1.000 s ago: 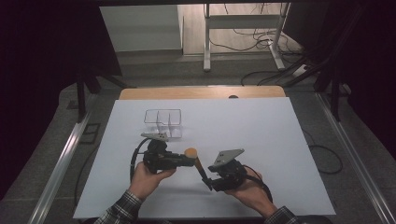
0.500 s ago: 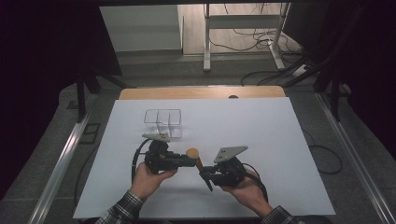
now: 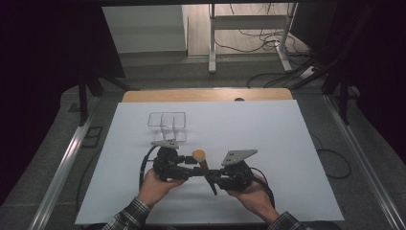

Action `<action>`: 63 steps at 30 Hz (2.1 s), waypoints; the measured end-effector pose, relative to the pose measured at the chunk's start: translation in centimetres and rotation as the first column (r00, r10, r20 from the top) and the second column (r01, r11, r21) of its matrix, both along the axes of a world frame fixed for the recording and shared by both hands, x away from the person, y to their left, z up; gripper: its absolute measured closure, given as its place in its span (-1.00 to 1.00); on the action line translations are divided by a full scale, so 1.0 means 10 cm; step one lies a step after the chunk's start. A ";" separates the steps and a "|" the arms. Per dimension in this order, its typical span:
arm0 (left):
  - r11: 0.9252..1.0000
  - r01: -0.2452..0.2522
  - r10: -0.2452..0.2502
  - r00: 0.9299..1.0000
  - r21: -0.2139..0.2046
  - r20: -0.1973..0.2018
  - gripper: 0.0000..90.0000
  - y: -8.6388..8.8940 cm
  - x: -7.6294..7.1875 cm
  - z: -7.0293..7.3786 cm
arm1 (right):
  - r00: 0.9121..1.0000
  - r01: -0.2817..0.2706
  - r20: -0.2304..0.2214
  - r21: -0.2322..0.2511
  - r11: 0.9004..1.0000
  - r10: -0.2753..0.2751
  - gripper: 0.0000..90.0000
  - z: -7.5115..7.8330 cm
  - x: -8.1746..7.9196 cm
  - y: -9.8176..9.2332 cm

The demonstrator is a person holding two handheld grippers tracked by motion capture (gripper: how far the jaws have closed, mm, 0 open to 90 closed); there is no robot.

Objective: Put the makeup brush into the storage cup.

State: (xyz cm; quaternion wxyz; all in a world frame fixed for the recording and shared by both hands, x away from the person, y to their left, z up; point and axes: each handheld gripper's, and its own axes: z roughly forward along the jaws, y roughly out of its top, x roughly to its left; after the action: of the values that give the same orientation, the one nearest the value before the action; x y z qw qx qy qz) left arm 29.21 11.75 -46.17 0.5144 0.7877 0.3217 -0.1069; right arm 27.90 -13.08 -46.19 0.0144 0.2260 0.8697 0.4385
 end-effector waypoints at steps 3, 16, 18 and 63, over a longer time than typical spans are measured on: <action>1.000 0.003 -0.003 1.000 -0.020 -0.004 -0.16 -0.02 0.01 -0.01 | 1.000 -0.004 0.003 0.002 1.000 0.004 0.66 0.00 0.00 0.01; 1.000 0.015 -0.016 0.999 0.020 0.029 0.63 -0.10 -0.04 0.02 | 1.000 -0.010 -0.011 0.010 1.000 0.010 0.65 -0.01 -0.01 0.02; 0.999 0.011 -0.012 0.999 0.033 0.045 0.63 -0.12 -0.06 0.04 | 1.000 -0.016 -0.010 0.009 1.000 0.016 0.63 -0.02 -0.01 0.02; 0.985 -0.079 0.057 0.989 0.155 0.138 0.63 0.11 -0.09 0.16 | 1.000 0.004 0.008 -0.101 0.995 -0.003 -0.97 -0.14 0.08 -0.10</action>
State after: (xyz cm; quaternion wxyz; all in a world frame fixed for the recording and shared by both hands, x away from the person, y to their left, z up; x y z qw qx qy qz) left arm 28.28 12.85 -44.52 0.4732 0.8203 0.3211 -0.0104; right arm 28.70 -14.04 -47.60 0.0301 0.2246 0.8904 0.3947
